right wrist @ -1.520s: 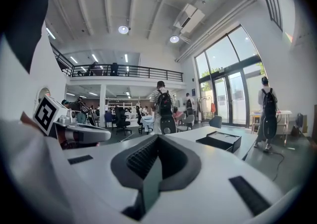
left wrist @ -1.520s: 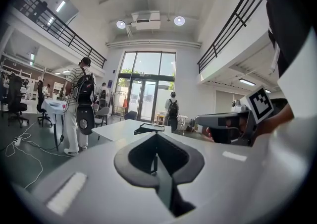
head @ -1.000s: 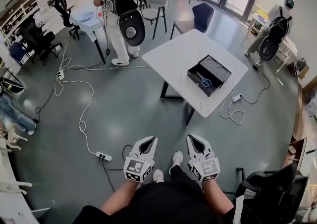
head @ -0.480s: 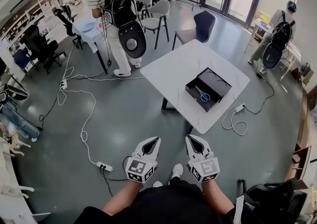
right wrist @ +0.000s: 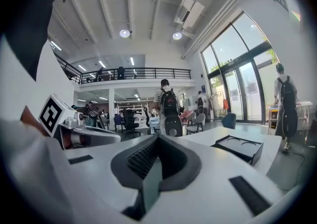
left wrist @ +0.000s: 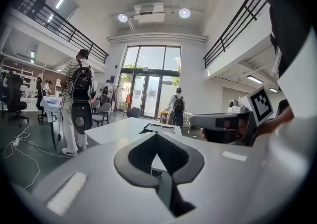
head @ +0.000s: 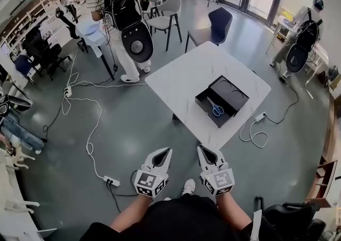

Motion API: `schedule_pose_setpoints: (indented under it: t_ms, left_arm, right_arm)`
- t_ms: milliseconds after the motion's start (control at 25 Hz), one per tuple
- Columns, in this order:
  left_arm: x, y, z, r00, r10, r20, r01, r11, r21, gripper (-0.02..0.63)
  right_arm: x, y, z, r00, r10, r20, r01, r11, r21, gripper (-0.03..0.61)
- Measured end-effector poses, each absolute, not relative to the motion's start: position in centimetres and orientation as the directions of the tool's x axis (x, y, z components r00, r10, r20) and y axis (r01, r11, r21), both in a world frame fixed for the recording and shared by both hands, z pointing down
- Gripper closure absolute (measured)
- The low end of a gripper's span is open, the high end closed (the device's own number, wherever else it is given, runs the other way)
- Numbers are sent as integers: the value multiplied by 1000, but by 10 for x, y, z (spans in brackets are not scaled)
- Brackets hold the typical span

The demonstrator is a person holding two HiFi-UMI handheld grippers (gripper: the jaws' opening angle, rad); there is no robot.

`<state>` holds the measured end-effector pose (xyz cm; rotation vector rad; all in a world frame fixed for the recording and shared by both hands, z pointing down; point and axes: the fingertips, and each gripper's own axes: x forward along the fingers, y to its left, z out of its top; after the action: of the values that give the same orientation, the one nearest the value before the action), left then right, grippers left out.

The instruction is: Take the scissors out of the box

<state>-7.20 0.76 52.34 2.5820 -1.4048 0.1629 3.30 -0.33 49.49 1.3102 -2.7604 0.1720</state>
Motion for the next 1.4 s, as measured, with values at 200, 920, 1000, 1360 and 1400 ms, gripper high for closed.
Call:
schedule_pose_setpoints:
  t_ms: [200, 920, 1000, 1360, 1400]
  left_arm:
    - [-59, -8, 526, 535, -818, 209, -844, -524, 112, 604]
    - [-56, -68, 524, 580, -784, 222, -813, -575, 91, 604]
    - [-63, -79, 522, 588, -779, 218, -806, -585, 89, 604]
    - [-99, -121, 524, 631, -747, 211, -774, -623, 109, 604]
    - [-102, -125, 524, 640, -739, 211, -767, -632, 109, 604]
  right_arm:
    - [45, -18, 502, -642, -755, 134, -766, 638, -80, 571]
    - [35, -78, 510, -636, -755, 157, -769, 636, -59, 571]
    - [28, -88, 508, -629, -762, 154, -775, 630, -52, 571]
    - [-5, -121, 501, -592, -786, 176, -801, 598, -22, 571]
    - [-7, -123, 501, -584, -791, 179, -807, 590, -23, 571]
